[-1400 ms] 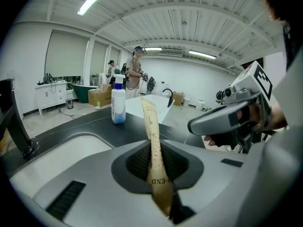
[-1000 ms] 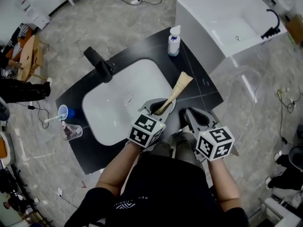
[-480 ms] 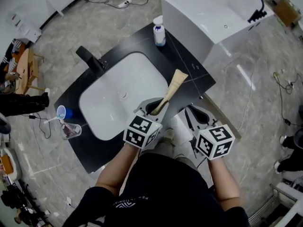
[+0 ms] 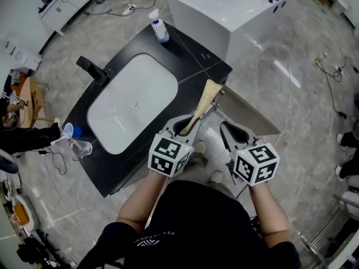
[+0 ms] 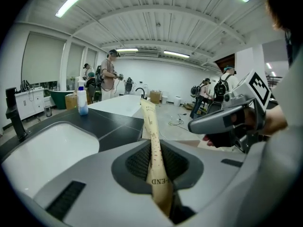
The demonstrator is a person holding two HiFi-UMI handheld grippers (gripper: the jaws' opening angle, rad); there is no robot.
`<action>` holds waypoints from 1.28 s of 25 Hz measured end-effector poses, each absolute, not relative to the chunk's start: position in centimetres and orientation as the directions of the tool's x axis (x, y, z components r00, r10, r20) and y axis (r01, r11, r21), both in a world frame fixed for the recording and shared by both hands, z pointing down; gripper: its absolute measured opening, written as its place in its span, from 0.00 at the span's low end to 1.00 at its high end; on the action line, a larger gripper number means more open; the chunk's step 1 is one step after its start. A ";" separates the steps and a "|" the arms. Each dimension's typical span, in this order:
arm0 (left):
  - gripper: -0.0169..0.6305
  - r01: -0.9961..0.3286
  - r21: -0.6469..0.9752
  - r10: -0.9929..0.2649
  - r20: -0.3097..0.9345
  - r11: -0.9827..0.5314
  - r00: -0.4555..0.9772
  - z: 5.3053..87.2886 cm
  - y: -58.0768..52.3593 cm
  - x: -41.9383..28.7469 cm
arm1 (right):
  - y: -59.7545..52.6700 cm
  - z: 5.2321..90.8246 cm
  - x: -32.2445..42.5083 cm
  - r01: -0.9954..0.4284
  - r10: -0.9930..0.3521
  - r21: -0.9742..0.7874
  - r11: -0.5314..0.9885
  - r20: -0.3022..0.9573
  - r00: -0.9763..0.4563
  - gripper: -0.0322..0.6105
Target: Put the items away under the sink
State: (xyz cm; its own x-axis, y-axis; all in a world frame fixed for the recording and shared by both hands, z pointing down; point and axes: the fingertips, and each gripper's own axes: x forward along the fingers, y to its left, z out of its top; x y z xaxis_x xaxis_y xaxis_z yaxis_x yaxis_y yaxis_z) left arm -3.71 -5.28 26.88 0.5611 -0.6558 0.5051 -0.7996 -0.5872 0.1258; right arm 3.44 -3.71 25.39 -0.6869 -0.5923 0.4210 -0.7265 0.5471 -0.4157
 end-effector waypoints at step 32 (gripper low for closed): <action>0.09 -0.735 0.207 -0.587 0.481 -0.646 0.652 32.7 6.0 5.5 | 6.1 29.7 11.6 -0.770 -0.618 -0.396 0.499 0.460 -0.637 0.11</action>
